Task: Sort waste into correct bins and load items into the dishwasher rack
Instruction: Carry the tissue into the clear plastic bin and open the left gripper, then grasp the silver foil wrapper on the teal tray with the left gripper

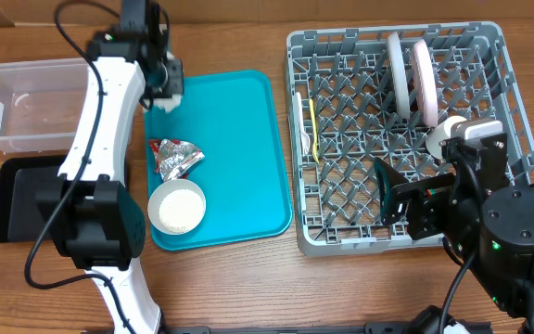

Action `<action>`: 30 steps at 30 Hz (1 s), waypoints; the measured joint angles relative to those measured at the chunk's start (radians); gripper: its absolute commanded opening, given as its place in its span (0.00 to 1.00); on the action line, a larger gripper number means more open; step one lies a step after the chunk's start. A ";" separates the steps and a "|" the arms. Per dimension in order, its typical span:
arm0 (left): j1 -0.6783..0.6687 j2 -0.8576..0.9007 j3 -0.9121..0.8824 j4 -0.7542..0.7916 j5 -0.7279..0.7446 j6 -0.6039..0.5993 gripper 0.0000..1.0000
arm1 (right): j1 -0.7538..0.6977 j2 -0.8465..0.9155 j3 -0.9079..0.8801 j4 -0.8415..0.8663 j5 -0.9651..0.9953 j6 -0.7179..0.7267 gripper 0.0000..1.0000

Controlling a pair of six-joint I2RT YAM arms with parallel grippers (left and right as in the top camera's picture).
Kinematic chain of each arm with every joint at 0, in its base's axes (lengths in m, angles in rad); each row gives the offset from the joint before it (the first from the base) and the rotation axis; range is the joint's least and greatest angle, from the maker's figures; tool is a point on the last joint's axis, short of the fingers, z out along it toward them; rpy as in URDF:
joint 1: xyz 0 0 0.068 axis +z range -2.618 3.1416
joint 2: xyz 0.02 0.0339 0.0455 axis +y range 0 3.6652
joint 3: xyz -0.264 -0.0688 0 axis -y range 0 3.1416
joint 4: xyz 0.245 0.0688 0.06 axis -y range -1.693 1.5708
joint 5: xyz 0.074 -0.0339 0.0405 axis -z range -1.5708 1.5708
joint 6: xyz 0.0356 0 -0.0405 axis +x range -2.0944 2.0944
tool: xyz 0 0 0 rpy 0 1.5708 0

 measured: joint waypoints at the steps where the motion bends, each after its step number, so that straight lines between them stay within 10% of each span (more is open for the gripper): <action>1: 0.000 0.000 0.051 -0.025 -0.024 0.000 0.04 | 0.000 0.000 0.000 0.000 0.001 0.000 1.00; 11: 0.148 -0.013 0.113 -0.032 -0.223 -0.026 0.07 | 0.000 0.000 0.000 0.000 0.000 0.000 1.00; 13: 0.236 -0.011 0.113 -0.034 -0.182 -0.033 0.62 | 0.000 0.000 0.000 0.000 0.000 0.000 1.00; 17: 0.332 -0.005 0.113 -0.082 -0.071 -0.031 0.91 | 0.000 0.000 0.000 0.000 0.000 0.000 1.00; 22: 0.320 -0.005 0.113 -0.097 0.001 0.022 0.72 | 0.000 0.000 0.000 0.000 0.000 0.000 1.00; 30: 0.161 -0.005 0.112 -0.300 0.164 0.165 0.73 | 0.000 0.000 0.000 0.000 0.000 0.000 1.00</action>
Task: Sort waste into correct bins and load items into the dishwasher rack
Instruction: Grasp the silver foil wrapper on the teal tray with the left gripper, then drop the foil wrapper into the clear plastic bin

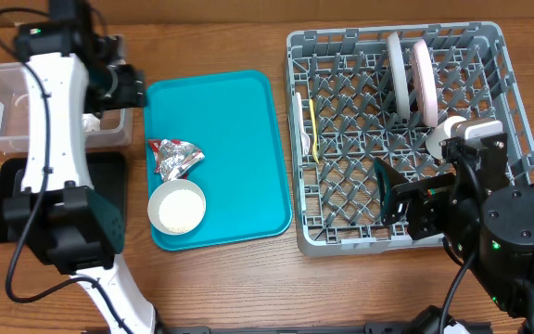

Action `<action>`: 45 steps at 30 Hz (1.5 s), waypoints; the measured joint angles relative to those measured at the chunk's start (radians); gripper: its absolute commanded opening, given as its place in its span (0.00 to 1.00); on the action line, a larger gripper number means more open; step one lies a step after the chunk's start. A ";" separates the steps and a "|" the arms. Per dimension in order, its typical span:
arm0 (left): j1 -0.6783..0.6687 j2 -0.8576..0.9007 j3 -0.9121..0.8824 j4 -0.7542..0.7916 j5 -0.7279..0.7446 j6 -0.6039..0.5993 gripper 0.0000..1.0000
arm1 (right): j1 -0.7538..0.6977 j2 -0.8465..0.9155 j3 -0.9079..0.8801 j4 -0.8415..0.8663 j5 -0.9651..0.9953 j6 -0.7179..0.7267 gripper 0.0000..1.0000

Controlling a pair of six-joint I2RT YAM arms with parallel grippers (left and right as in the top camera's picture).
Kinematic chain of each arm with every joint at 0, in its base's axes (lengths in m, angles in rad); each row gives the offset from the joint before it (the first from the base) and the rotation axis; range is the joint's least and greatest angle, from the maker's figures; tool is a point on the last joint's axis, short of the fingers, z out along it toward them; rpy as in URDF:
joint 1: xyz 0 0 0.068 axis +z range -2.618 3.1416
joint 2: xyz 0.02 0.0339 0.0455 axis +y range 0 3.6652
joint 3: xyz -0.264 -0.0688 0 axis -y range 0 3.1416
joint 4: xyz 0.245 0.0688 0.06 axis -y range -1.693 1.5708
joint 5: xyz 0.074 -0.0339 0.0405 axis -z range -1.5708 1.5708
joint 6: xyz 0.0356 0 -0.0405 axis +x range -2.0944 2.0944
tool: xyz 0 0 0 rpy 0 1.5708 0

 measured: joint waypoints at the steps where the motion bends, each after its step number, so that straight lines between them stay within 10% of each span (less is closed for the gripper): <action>1: -0.031 0.000 -0.006 -0.009 0.007 0.010 0.73 | 0.000 0.000 0.000 0.000 0.000 0.000 1.00; 20: -0.268 -0.006 -0.596 0.336 -0.366 -0.005 0.66 | 0.000 0.000 0.000 0.000 0.000 0.000 1.00; 24: -0.268 -0.006 -0.624 0.364 -0.363 -0.010 0.04 | 0.000 0.000 0.000 0.000 0.000 0.000 1.00; 25: -0.268 -0.006 -0.628 0.365 -0.367 -0.010 0.04 | 0.000 0.000 0.000 -0.001 0.000 0.000 1.00; 45: -0.181 -0.007 -0.030 0.144 -0.400 -0.137 0.04 | 0.000 0.000 0.000 0.000 0.000 0.000 1.00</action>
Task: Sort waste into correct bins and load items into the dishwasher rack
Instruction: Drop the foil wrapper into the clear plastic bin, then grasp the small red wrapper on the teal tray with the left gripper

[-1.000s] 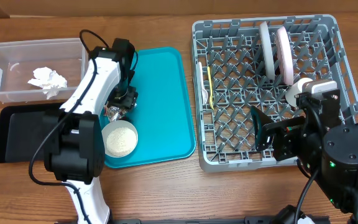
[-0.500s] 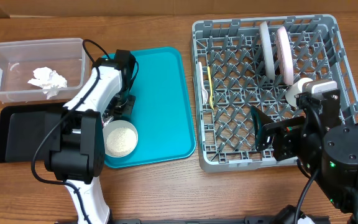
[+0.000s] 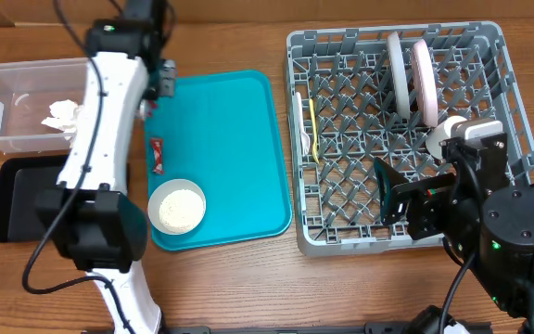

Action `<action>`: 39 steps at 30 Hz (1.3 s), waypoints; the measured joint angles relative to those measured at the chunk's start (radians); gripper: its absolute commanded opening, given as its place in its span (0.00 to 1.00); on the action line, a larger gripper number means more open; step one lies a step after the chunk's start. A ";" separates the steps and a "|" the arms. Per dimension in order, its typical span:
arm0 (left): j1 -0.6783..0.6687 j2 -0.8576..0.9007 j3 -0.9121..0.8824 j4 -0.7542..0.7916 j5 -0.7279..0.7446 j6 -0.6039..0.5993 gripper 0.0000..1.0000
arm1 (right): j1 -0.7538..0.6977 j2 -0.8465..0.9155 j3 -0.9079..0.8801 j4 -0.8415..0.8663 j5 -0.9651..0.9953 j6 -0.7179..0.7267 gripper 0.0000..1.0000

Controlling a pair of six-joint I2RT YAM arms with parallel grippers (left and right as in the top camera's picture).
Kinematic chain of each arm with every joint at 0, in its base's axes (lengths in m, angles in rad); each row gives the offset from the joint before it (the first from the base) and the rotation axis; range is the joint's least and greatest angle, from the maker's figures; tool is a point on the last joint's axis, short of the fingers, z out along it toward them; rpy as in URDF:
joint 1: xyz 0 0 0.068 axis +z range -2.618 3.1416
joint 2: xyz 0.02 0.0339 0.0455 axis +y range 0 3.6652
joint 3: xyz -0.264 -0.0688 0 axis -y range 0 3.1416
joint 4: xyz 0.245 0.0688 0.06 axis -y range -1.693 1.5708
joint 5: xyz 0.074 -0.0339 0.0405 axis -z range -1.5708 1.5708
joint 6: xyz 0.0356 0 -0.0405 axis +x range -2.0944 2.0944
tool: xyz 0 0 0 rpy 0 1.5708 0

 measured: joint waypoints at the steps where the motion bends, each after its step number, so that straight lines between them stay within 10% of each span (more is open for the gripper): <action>1: 0.037 0.000 0.000 0.030 0.001 -0.013 0.04 | 0.000 0.000 0.000 0.000 0.000 0.000 1.00; 7: 0.282 0.000 -0.056 0.257 0.119 -0.071 0.04 | 0.000 0.000 0.000 0.000 0.000 0.000 1.00; 9: 0.325 0.000 -0.101 0.332 0.140 -0.082 0.54 | 0.000 0.000 0.000 0.000 0.000 0.000 1.00; 12: 0.344 0.001 -0.143 0.388 0.161 -0.084 0.67 | 0.000 0.000 0.000 0.000 0.000 0.000 1.00; 31: 0.039 -0.031 -0.138 0.023 0.170 -0.109 0.63 | 0.000 0.000 0.000 0.000 0.000 0.000 1.00; 39: -0.047 -0.036 -0.415 0.198 0.153 -0.227 0.64 | 0.000 0.000 0.000 0.000 0.000 0.000 1.00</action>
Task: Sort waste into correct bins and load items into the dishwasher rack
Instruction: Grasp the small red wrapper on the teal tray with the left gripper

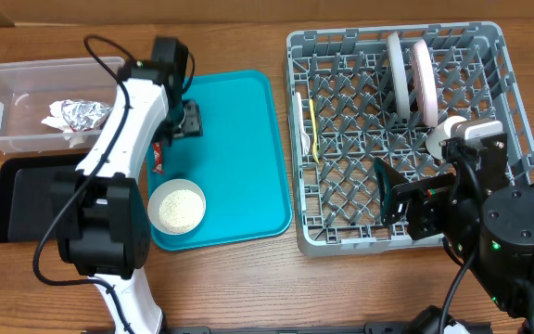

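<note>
My left gripper (189, 119) hangs over the left part of the teal tray (239, 148), open with nothing seen between its fingers. A small red wrapper (156, 155) lies on the tray's left edge, half hidden by my left arm. A white bowl (176, 207) sits at the tray's front left. Crumpled foil (80, 113) lies in the clear bin on white paper. My right gripper (389, 192) rests open over the front of the grey dishwasher rack (341, 176), holding nothing.
A black bin (26, 199) stands in front of the clear one. The rack holds two upright plates (408, 76) at the back, a yellow utensil (311, 125) at its left side, and a white cup (443, 134) at the right.
Crumpled foil now lies in the clear bin on the white paper. My left gripper has moved from the tray's back left corner, by the bin, to over the tray's left side.
First my left gripper held white paper above the tray's back left corner, with the foil on the tray. Then it was over the clear bin. Later the paper lay in the bin and the foil was gone from the tray. Now the foil is in the bin.
</note>
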Action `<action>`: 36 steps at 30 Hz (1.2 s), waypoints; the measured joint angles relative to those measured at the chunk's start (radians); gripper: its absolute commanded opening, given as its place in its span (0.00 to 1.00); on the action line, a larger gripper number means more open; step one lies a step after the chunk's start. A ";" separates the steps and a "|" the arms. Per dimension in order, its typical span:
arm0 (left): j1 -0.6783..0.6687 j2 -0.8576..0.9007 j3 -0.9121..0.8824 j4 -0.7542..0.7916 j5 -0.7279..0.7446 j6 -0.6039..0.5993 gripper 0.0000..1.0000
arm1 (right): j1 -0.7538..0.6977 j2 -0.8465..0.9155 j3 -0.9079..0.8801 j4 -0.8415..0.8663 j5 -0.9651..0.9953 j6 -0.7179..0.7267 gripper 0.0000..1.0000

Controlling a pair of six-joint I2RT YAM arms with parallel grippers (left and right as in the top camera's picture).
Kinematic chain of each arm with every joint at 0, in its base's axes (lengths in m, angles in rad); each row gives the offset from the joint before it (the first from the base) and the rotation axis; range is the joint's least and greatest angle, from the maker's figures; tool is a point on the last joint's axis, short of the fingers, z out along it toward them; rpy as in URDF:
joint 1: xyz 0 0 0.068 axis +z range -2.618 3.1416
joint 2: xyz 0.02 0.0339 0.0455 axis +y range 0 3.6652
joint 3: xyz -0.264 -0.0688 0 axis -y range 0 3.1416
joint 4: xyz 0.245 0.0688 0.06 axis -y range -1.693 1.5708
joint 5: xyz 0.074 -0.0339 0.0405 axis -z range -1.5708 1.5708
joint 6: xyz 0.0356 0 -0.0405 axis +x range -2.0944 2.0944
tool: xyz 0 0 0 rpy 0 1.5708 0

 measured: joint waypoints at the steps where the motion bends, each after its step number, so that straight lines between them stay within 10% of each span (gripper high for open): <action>1: 0.005 0.000 -0.035 0.035 0.000 -0.009 0.63 | 0.000 0.000 0.000 0.000 0.000 0.000 1.00; 19: 0.037 0.000 -0.303 0.288 -0.091 -0.042 0.50 | 0.000 0.000 0.000 0.000 0.000 -0.001 1.00; 24: 0.041 -0.002 -0.304 0.297 -0.108 -0.045 0.05 | 0.000 0.000 0.000 -0.001 0.000 0.000 1.00; 36: 0.044 -0.002 -0.243 0.167 -0.138 -0.047 0.04 | 0.000 0.000 0.000 0.000 0.000 0.000 1.00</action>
